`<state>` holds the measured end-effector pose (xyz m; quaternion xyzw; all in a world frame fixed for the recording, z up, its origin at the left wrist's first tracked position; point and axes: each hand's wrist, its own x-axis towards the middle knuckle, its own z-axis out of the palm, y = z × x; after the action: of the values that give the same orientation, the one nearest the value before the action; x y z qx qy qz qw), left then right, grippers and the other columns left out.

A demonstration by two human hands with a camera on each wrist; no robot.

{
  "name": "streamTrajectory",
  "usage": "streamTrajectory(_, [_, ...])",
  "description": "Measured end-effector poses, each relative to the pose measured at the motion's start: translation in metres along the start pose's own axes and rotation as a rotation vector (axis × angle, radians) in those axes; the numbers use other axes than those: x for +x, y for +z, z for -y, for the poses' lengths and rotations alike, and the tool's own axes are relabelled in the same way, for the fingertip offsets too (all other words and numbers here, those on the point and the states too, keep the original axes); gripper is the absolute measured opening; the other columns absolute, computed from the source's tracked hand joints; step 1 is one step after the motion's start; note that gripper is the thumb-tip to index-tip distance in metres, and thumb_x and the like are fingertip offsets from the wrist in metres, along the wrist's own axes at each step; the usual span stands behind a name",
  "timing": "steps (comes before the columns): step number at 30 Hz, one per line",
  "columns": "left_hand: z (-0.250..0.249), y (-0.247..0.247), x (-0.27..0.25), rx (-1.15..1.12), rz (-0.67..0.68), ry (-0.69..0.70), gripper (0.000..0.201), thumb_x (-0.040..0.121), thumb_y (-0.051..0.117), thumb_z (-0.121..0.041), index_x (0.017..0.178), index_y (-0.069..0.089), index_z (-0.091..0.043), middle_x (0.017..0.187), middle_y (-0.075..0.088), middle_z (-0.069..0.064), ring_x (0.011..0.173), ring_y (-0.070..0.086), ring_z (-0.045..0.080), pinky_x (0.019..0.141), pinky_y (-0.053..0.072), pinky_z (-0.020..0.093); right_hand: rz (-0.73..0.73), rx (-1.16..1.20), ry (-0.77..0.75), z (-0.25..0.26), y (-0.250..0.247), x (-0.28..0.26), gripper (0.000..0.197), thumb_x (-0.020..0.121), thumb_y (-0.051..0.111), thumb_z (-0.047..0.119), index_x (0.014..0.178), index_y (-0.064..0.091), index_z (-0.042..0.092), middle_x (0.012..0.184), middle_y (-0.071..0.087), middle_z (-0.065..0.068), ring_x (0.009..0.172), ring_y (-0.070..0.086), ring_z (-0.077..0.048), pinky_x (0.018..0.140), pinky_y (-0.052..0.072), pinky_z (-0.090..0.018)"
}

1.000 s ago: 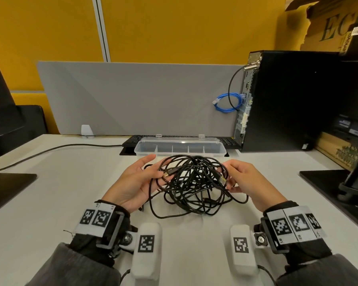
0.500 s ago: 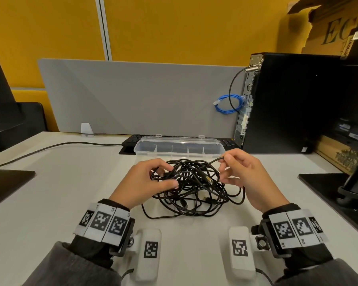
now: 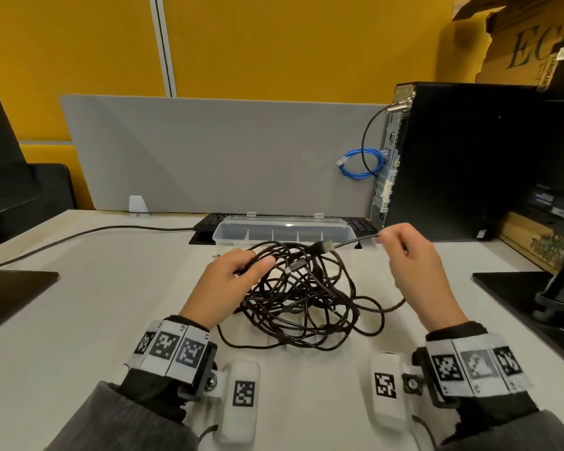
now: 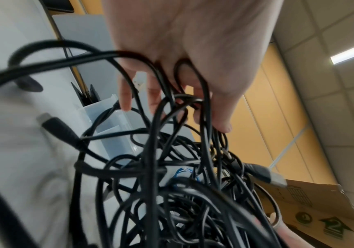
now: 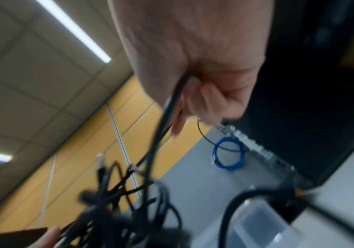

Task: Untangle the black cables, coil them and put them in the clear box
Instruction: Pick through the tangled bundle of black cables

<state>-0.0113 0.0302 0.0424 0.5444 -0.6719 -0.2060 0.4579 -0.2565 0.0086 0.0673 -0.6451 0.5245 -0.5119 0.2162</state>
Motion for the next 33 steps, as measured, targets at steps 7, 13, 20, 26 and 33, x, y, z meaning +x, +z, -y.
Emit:
streamTrajectory(7, [-0.002, 0.002, -0.001, -0.127, 0.027, 0.053, 0.036, 0.089, 0.054, -0.036, 0.058, 0.049, -0.019, 0.053, 0.043, -0.007, 0.051, 0.04, 0.004, 0.054, 0.035, 0.014, 0.133, 0.236, 0.118, 0.009, -0.004, -0.002, 0.029, 0.097, 0.042, 0.029, 0.074, 0.049, 0.014, 0.047, 0.03, 0.008, 0.04, 0.025, -0.007, 0.038, 0.022, -0.018])
streamTrajectory(13, [-0.007, 0.001, -0.003, -0.197, 0.021, 0.045, 0.035, 0.085, 0.054, -0.039, 0.059, 0.054, -0.016, 0.052, 0.034, -0.01, 0.051, 0.035, 0.003, 0.055, 0.041, 0.02, -0.194, 0.706, 0.371, 0.001, -0.006, 0.002, 0.023, 0.093, 0.035, 0.018, 0.071, 0.041, 0.02, 0.048, 0.026, 0.007, 0.039, 0.021, -0.007, 0.032, 0.02, -0.018])
streamTrajectory(20, [-0.006, -0.001, -0.002, -0.314, -0.137, 0.021, 0.041, 0.091, 0.055, -0.024, 0.051, 0.061, -0.029, 0.044, 0.042, -0.016, 0.046, 0.039, -0.001, 0.052, 0.032, 0.01, -0.265, 0.58, 0.471, -0.021, -0.038, 0.013, 0.017, 0.093, 0.037, 0.019, 0.087, 0.053, 0.021, 0.056, 0.037, 0.006, 0.051, 0.037, -0.009, 0.057, 0.035, -0.027])
streamTrajectory(26, [-0.004, -0.002, 0.001, -0.451, -0.195, -0.057, 0.033, 0.091, 0.055, -0.026, 0.066, 0.057, -0.003, 0.054, 0.036, -0.007, 0.05, 0.037, 0.003, 0.051, 0.045, 0.015, -0.023, -0.319, 0.291, -0.018, -0.049, 0.005, 0.051, 0.097, 0.039, 0.006, 0.144, 0.027, 0.021, 0.115, 0.056, -0.013, 0.083, 0.052, -0.022, 0.077, 0.049, -0.036])
streamTrajectory(33, [-0.014, -0.004, -0.002, -0.51, -0.216, -0.012, 0.026, 0.093, 0.052, -0.021, 0.071, 0.058, -0.008, 0.049, 0.039, -0.018, 0.049, 0.041, 0.001, 0.06, 0.058, 0.03, 0.259, -0.95, -0.201, 0.02, -0.025, -0.016, 0.047, 0.089, 0.017, 0.057, 0.115, 0.054, 0.044, 0.147, 0.029, 0.006, 0.142, 0.012, -0.014, 0.113, -0.005, -0.048])
